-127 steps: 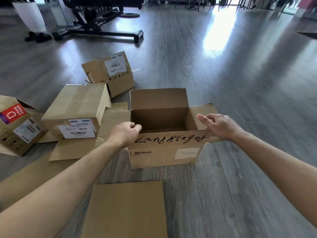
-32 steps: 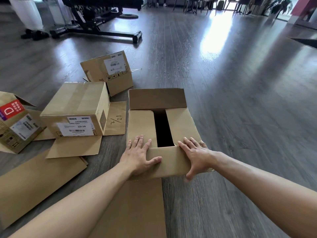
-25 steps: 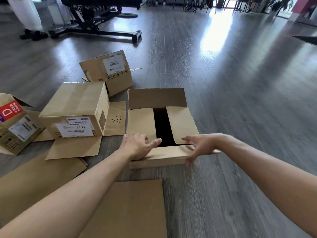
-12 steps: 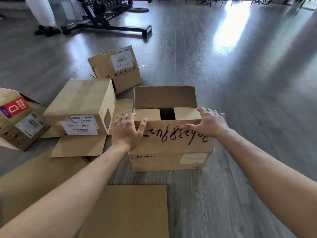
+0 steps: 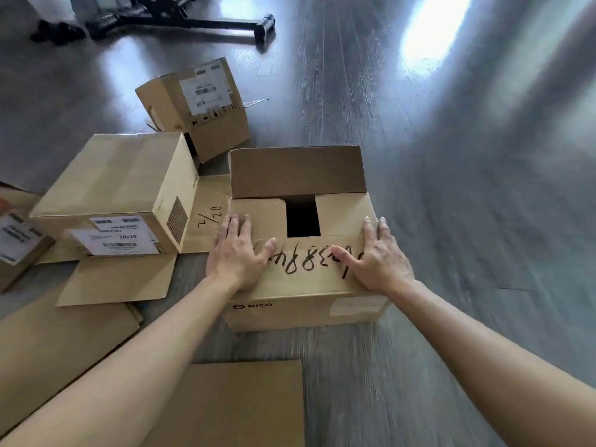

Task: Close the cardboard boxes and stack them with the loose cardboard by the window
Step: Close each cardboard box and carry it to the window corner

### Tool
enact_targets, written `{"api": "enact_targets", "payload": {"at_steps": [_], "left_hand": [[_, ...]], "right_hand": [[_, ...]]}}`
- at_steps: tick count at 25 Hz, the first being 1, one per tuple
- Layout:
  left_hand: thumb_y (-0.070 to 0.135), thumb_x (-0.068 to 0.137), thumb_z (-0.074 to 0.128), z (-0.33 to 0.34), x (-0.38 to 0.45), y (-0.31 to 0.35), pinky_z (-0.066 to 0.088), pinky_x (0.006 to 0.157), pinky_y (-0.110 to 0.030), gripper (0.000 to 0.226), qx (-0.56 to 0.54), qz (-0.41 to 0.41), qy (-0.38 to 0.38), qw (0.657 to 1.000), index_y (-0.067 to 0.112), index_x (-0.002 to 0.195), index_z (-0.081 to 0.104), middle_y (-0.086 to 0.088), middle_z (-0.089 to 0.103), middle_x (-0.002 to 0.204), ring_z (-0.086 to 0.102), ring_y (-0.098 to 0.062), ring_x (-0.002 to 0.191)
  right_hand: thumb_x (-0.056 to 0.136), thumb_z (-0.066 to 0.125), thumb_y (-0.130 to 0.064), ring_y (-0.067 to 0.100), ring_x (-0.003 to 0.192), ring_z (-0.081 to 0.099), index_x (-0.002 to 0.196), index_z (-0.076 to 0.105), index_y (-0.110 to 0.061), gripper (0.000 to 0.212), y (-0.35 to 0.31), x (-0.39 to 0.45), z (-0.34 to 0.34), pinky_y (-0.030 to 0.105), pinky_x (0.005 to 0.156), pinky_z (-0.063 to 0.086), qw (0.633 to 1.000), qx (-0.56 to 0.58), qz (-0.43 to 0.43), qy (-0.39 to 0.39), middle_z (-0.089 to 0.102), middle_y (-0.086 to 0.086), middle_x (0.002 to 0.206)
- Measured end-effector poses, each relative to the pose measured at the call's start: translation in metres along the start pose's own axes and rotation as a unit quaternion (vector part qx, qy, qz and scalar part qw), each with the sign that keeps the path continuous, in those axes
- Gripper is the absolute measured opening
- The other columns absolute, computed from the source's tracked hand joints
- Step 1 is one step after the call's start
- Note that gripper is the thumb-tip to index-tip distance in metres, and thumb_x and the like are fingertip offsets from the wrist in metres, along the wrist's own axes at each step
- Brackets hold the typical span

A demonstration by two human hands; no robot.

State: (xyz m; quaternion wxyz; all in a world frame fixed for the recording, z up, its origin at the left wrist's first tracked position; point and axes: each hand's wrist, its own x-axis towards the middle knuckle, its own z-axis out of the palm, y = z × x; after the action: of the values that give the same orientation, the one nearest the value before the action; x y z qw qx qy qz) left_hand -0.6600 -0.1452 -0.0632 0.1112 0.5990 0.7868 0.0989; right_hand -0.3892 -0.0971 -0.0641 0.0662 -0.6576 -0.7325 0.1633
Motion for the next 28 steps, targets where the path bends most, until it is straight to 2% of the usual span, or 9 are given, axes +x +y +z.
{"api": "enact_targets", "payload": {"at_steps": [7,12,16,19,21,23,25,27,28], "left_hand": [[0.053,0.099,0.048,-0.005,0.067,0.002,0.016,0.124,-0.044,0.081,-0.117,-0.073,0.054,0.989,0.007,0.158,0.020,-0.015,0.019,0.165,0.017,-0.033,0.152],[0.050,0.092,0.065,-0.005,0.091,0.004,0.027,0.119,-0.049,0.092,-0.161,-0.062,0.065,0.983,0.006,0.158,0.019,-0.017,0.030,0.160,0.027,-0.035,0.147],[0.038,0.079,0.084,-0.012,0.099,0.005,0.029,0.119,-0.046,0.108,-0.226,-0.059,0.077,0.969,0.009,0.159,0.016,-0.018,0.035,0.156,0.031,-0.033,0.145],[0.032,0.072,0.090,-0.021,0.099,0.000,0.033,0.117,-0.043,0.121,-0.336,-0.091,0.056,0.936,0.016,0.161,0.009,-0.016,0.039,0.155,0.038,-0.029,0.142],[0.036,0.070,0.090,-0.028,0.095,0.001,0.041,0.109,-0.041,0.123,-0.413,-0.117,0.056,0.902,0.023,0.161,0.009,-0.010,0.046,0.150,0.048,-0.025,0.132],[0.036,0.069,0.091,-0.036,0.089,0.002,0.049,0.099,-0.041,0.119,-0.456,-0.116,0.071,0.880,0.029,0.159,0.014,-0.003,0.054,0.137,0.056,-0.021,0.118],[0.033,0.068,0.092,-0.042,0.081,-0.002,0.052,0.095,-0.041,0.109,-0.479,-0.095,0.100,0.867,0.031,0.154,0.026,0.000,0.055,0.127,0.058,-0.020,0.114],[0.035,0.067,0.093,-0.053,0.071,-0.010,0.052,0.091,-0.037,0.091,-0.483,-0.092,0.139,0.860,0.032,0.142,0.042,0.002,0.057,0.118,0.059,-0.020,0.113],[0.040,0.066,0.092,-0.058,0.064,-0.014,0.052,0.088,-0.036,0.081,-0.462,-0.089,0.151,0.869,0.032,0.134,0.047,0.003,0.058,0.114,0.060,-0.021,0.112]], "right_hand": [[0.074,0.025,-0.093,0.028,0.150,0.017,0.159,0.001,-0.022,0.113,0.002,0.001,0.003,0.046,0.114,0.031,1.000,-0.006,-0.010,0.011,-0.001,0.010,0.166],[0.079,0.028,-0.089,0.030,0.148,0.020,0.159,0.000,-0.019,0.110,0.000,0.002,0.005,0.047,0.111,0.035,1.000,0.001,-0.008,0.012,-0.005,0.011,0.165],[0.079,0.029,-0.089,0.032,0.148,0.020,0.159,-0.002,-0.019,0.110,0.000,0.004,0.004,0.048,0.111,0.035,1.000,-0.002,-0.010,0.003,-0.006,0.012,0.165],[0.078,0.030,-0.090,0.031,0.148,0.019,0.159,-0.002,-0.019,0.112,-0.001,0.005,0.004,0.047,0.112,0.034,1.000,0.004,-0.012,-0.007,-0.006,0.012,0.165],[0.077,0.031,-0.090,0.031,0.148,0.019,0.158,-0.002,-0.019,0.113,0.000,0.005,0.004,0.048,0.112,0.034,1.000,0.009,-0.012,-0.010,-0.005,0.012,0.165],[0.076,0.032,-0.091,0.031,0.148,0.020,0.158,-0.001,-0.019,0.114,0.000,0.005,0.004,0.049,0.112,0.033,1.000,0.015,-0.016,-0.010,-0.004,0.011,0.165],[0.074,0.033,-0.091,0.030,0.148,0.021,0.158,-0.007,-0.019,0.118,0.000,0.005,0.005,0.050,0.112,0.032,0.999,0.021,-0.029,-0.004,-0.003,0.009,0.166],[0.072,0.036,-0.093,0.029,0.147,0.027,0.152,-0.027,-0.018,0.127,0.000,0.004,0.006,0.053,0.112,0.033,0.999,0.029,-0.042,0.012,-0.002,0.007,0.167],[0.070,0.037,-0.094,0.031,0.145,0.032,0.147,-0.038,-0.019,0.131,-0.001,0.002,0.006,0.055,0.111,0.035,0.998,0.037,-0.047,0.022,0.001,0.009,0.167]]}}
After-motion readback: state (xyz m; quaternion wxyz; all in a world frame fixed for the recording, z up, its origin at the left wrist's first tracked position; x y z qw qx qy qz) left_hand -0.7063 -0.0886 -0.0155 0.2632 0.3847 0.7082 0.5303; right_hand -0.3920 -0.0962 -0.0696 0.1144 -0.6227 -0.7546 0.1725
